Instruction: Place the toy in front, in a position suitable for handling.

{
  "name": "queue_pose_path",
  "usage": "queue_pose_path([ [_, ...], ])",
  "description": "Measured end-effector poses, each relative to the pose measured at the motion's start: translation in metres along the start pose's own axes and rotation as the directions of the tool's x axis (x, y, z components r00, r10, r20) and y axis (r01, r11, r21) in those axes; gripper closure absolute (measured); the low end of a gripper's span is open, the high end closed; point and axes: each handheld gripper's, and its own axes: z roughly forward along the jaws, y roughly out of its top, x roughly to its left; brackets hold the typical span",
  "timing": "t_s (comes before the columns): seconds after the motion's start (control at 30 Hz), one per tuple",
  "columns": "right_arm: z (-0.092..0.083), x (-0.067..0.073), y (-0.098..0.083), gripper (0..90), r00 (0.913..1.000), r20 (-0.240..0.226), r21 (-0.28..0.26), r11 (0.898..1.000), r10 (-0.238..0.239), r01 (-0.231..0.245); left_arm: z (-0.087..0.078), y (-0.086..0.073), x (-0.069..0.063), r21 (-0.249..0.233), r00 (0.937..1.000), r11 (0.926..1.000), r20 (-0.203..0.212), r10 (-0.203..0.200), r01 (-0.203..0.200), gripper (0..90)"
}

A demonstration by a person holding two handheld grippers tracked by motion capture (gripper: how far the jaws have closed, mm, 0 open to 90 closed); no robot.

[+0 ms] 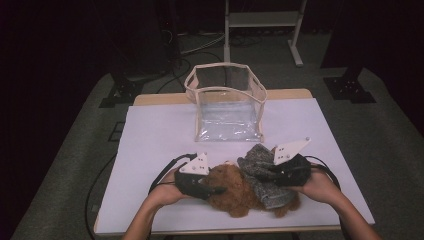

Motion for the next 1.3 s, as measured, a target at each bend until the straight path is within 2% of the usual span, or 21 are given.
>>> queue_pose_path([
  [0.1, 0.003, 0.005, 0.008, 80.8, 0.9996, 0.013, 0.001, 1.0, -0.026, 0.026, 0.003, 0.002, -0.001, 0.005, 1.0, 1.0, 0.0, 0.002, -0.002, 48.5],
  [0.23, 0.015, 0.011, 0.027, 80.8, 0.9975, 0.001, -0.007, 0.998, -0.07, 0.07, 0.003, 0.003, 0.0, 0.015, 0.9999, 0.9998, 0.002, 0.011, -0.011, 48.5],
  [0.33, 0.022, 0.011, 0.031, 80.8, 0.9954, -0.008, 0.011, 0.995, -0.095, 0.095, 0.001, 0.001, 0.001, 0.011, 1.0, 0.9999, 0.004, 0.004, -0.005, 47.8],
  [0.5, 0.008, 0.004, 0.012, 80.7, 0.9985, -0.001, 0.001, 0.998, -0.055, 0.055, -0.001, -0.002, 0.002, -0.004, 1.0, 1.0, 0.002, -0.003, 0.003, 47.0],
  [0.7, -0.016, 0.0, -0.021, 80.5, 0.9994, 0.014, -0.023, 0.999, 0.031, -0.031, -0.002, -0.002, 0.001, -0.001, 1.0, 1.0, 0.002, -0.004, 0.004, 44.8],
  [0.83, -0.02, 0.0, -0.027, 80.5, 0.9986, 0.016, -0.037, 0.998, 0.05, -0.049, -0.001, -0.002, 0.001, 0.001, 1.0, 1.0, 0.0, -0.002, 0.002, 45.3],
  [0.9, -0.02, 0.002, -0.021, 80.5, 0.9992, 0.028, -0.034, 0.999, 0.027, -0.026, 0.0, -0.001, 0.002, 0.0, 1.0, 1.0, -0.002, -0.007, 0.007, 45.8],
  [1.0, -0.016, 0.006, -0.006, 80.6, 0.9998, 0.017, -0.053, 0.999, -0.011, 0.012, 0.002, 0.0, 0.004, 0.004, 1.0, 1.0, 0.001, -0.001, 0.001, 46.1],
  [1.2, 0.011, 0.012, 0.034, 80.5, 0.9968, -0.01, -0.068, 0.995, -0.08, 0.079, 0.004, 0.004, 0.002, 0.013, 0.9999, 0.9998, -0.005, 0.014, -0.014, 46.0],
  [1.3, 0.023, 0.01, 0.048, 80.5, 0.9965, -0.03, -0.076, 0.994, -0.078, 0.076, 0.005, 0.004, 0.001, 0.012, 0.9998, 0.9998, -0.005, 0.018, -0.018, 45.9],
])
